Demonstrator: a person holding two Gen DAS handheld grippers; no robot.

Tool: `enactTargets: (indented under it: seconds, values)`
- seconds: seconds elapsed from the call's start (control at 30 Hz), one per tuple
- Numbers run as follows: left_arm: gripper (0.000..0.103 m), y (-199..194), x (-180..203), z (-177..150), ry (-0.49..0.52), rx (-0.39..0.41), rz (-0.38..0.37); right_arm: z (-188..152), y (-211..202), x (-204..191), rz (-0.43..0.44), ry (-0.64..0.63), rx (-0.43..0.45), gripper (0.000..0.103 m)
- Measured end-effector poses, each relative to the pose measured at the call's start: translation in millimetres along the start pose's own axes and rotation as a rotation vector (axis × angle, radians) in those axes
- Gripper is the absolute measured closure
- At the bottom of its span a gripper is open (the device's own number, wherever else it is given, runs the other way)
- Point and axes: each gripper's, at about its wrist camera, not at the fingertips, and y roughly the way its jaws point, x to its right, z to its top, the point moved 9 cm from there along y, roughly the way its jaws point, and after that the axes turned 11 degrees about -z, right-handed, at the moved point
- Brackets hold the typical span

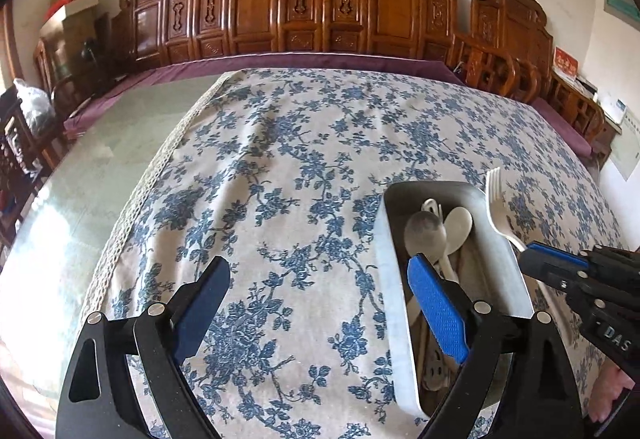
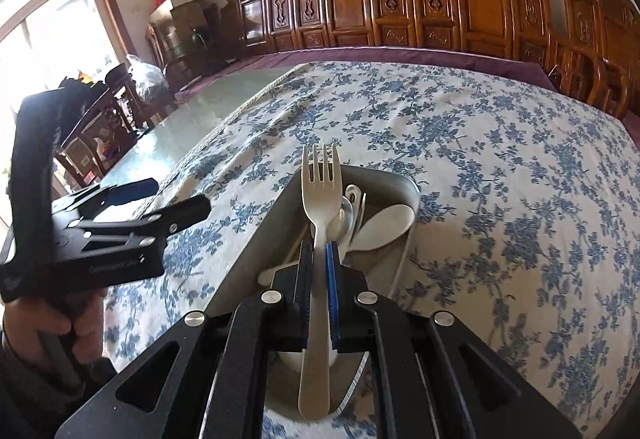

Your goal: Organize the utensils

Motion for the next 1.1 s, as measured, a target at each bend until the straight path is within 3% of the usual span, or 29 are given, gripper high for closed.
enactTargets:
  seconds: [0.53, 0.73, 1.1]
  values:
    - [0.016, 4, 1, 1, 0.009, -0.003, 0.007, -6, 59, 8, -0.119, 0.033, -0.083, 0.093]
    - [0.016, 3, 6, -1, 0.011, -0.003, 0.004, -3, 41, 5, -0.061, 0.015, -0.023, 0.093]
    - [0.016, -14, 34, -19, 0.018, 0.012, 0.001, -11, -34, 29, -0.095, 0.012, 0.075, 0.093]
